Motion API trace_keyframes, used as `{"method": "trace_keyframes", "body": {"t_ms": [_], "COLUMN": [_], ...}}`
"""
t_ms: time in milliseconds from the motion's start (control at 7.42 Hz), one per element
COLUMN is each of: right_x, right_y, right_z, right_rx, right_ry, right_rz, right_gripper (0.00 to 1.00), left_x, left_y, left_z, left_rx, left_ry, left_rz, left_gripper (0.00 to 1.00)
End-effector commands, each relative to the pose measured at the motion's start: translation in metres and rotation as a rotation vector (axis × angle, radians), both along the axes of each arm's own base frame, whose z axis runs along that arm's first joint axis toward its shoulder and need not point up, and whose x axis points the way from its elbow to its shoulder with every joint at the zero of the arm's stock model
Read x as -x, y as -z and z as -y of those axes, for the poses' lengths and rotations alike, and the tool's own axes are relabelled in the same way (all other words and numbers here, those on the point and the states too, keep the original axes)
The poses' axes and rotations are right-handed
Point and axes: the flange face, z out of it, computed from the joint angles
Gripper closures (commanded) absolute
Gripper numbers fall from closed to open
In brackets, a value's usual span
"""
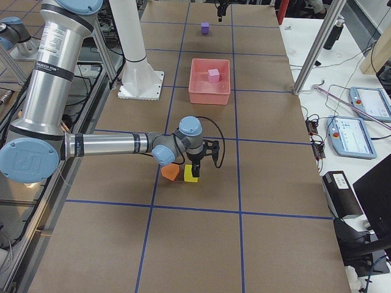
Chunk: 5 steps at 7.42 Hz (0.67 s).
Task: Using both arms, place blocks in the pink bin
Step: 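Withdraw the left gripper while the right gripper descends onto the yellow cube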
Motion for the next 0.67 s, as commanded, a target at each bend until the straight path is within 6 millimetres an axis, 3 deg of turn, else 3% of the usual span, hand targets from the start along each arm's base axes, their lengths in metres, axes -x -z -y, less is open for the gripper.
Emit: {"method": "trace_keyframes", "body": {"t_ms": [0,404,539], "right_x": [0.018,0.034,0.033], "right_y": [-0.016,-0.032,-0.032], "right_z": [-0.018,-0.030,-0.029], "right_rx": [-0.002,-0.004,-0.007], "right_ry": [0.042,0.088,0.083], "right_rz": [-0.056,-0.101,-0.103], "right_gripper": [0.00,0.00,0.46], "left_x": [0.001,0.000,0.000], "left_y": [-0.005,-0.007,-0.007], "left_z": [0.001,0.001,0.002], "left_rx": [0.006,0.013,0.016], "left_ry": [0.001,0.001,0.005], "left_rz": [0.004,0.006,0.005], "left_gripper": [0.00,0.00,0.00]}}
